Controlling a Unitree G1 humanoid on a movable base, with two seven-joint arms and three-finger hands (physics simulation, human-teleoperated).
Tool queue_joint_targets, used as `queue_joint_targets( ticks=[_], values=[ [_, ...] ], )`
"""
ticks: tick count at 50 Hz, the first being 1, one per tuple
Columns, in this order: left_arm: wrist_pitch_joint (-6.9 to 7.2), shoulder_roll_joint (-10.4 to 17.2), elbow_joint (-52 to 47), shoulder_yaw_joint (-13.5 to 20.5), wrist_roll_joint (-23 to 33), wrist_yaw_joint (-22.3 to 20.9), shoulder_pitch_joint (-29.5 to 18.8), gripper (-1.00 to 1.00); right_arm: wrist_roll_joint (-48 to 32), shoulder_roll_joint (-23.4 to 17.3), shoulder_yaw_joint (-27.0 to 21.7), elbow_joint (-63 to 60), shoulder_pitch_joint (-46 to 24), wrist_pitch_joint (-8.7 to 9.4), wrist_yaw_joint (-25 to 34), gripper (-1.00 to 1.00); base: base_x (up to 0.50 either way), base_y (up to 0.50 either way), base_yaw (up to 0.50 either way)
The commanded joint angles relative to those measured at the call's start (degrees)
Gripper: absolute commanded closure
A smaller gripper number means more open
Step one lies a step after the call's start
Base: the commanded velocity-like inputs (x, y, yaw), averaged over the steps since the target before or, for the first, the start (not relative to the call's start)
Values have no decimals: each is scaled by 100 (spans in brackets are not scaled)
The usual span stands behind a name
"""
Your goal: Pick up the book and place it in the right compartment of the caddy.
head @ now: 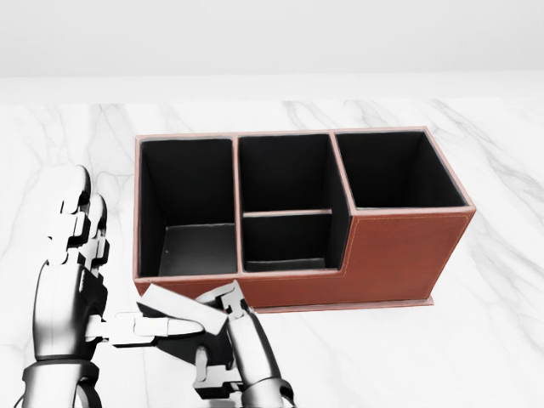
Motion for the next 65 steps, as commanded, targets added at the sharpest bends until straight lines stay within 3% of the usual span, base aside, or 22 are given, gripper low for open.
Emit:
queue_joint_targets(
  ticks=[1, 10, 23, 26, 36, 37, 43, 65],
  values=[
    [0, 3, 11, 18, -26, -27, 22, -100, 976, -188, -15, -1487, 148, -1, 125, 100, 0, 0, 0],
    [0, 9, 104, 29, -35, -30, 7, -100, 1096, -315, 155, -2186, 290, -1, 103, 100, 0, 0, 0],
    [0, 29, 335, 68, -57, -36, -39, -100, 1326, -416, 25, -2459, 175, -1, 135, 100, 0, 0, 0],
    [0, 35, 400, 80, -65, -38, -53, -100, 1395, -426, -69, -3008, 29, -1, 167, 100, 0, 0, 0],
    [0, 32, 373, 75, -64, -38, -48, -100, 1556, -570, -503, -3250, -718, 462, 170, 100, 0, 0, 0],
    [0, 31, 361, 74, -64, -38, -46, -100, 1583, -606, -593, -3337, -878, 597, 190, 100, 0, 0, 0],
    [0, 24, 310, 60, -51, -34, -32, -100, 1722, -809, -928, -3517, -1499, 981, 193, 100, 0, 0, 0],
    [0, 20, 276, 46, -40, -30, -25, -100, 1889, -1455, -1472, -3221, -2694, 999, 195, 100, 0, 0, 0]
  ],
)
